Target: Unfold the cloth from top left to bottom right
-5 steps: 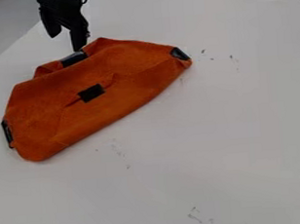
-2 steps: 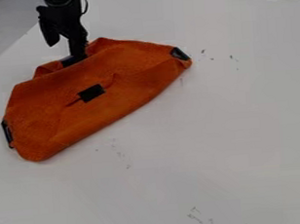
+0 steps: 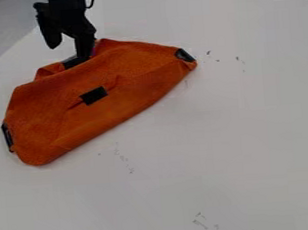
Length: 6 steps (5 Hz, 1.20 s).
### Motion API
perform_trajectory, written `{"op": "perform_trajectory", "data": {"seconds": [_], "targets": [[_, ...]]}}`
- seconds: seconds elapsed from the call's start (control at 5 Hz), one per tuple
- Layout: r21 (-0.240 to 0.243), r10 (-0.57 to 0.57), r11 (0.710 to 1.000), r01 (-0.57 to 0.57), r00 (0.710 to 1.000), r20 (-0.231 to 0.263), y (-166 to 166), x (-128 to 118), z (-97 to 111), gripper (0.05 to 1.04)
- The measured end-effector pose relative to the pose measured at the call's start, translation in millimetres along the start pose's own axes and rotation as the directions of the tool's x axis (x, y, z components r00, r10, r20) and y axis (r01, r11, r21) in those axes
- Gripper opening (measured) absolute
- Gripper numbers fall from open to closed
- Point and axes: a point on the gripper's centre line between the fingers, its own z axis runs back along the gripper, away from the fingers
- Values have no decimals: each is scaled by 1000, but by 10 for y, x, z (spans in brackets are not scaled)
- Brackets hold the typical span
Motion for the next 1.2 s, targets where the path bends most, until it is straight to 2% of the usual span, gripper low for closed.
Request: {"op": "perform_trajectory", "data": {"seconds": [0.2, 0.4, 0.6, 0.8, 1.0, 1.2], "targets": [[-53, 106, 993, -104, 994, 21, -257, -215, 58, 999], [-113, 143, 983, -141, 990, 5, -491, -295, 7, 999], [-140, 126, 982, -126, 992, -9, -543, -310, -87, 999], [-133, 109, 985, -112, 994, -33, -490, -301, -244, 999], [-135, 81, 987, -85, 996, -35, -461, -205, -314, 999], [-153, 76, 985, -84, 995, -62, -442, -208, -439, 999]]}}
